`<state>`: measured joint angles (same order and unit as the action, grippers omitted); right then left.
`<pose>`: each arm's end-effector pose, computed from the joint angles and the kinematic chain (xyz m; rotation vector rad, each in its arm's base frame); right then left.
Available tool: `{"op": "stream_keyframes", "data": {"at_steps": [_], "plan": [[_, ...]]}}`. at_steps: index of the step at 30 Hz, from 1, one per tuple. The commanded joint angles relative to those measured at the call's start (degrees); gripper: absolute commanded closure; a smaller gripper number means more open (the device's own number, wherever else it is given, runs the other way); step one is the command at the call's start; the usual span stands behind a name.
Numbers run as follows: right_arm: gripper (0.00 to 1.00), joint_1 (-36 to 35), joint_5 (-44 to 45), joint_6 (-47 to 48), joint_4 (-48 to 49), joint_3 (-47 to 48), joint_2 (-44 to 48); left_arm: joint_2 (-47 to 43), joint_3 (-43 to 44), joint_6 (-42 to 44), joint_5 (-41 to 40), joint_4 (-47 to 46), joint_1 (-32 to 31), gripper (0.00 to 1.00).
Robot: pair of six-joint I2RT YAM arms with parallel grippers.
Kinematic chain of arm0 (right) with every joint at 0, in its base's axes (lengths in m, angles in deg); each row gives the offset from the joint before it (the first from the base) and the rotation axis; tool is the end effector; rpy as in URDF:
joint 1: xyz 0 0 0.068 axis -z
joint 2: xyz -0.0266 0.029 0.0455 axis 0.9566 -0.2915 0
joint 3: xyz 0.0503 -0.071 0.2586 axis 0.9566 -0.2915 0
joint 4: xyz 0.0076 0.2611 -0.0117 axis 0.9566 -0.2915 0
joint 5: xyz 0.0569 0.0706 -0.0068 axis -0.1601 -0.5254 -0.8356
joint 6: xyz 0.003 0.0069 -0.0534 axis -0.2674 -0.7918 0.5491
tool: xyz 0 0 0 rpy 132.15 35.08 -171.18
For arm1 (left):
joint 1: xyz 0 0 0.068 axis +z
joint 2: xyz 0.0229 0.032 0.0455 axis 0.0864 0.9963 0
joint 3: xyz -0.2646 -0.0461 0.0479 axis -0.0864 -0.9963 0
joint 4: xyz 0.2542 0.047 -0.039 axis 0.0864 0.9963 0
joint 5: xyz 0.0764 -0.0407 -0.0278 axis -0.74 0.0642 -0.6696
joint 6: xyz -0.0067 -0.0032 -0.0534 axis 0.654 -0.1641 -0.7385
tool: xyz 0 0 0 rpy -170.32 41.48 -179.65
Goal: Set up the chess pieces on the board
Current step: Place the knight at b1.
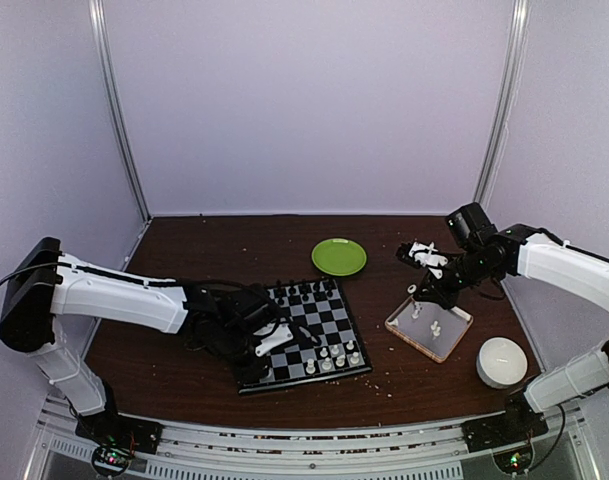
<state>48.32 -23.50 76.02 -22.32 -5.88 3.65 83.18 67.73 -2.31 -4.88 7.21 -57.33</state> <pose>0.2293 0.1204 0.2561 -1.2620 2.1997 0.4692 0.1401 -0.2686 0.1697 1.3467 2.5223 -0.3011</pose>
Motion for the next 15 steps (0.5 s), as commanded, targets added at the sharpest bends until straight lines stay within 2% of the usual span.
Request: {"op": "stream_keyframes", "data": {"at_steps": [1,7,15], "plan": [[0.96,0.30,-0.22,0.47,-0.42,-0.31,-0.59,-1.08,0.30,-0.07,0.14,-2.20,-0.30,0.86],[0.96,0.30,-0.27,0.47,-0.45,-0.26,-0.72,-1.66,-0.32,0.14,1.05,-2.19,-0.30,0.96],[0.96,0.34,-0.54,0.56,-0.59,-0.18,-1.01,-3.09,-1.75,-0.24,1.16,-1.43,-0.32,0.99]]}}
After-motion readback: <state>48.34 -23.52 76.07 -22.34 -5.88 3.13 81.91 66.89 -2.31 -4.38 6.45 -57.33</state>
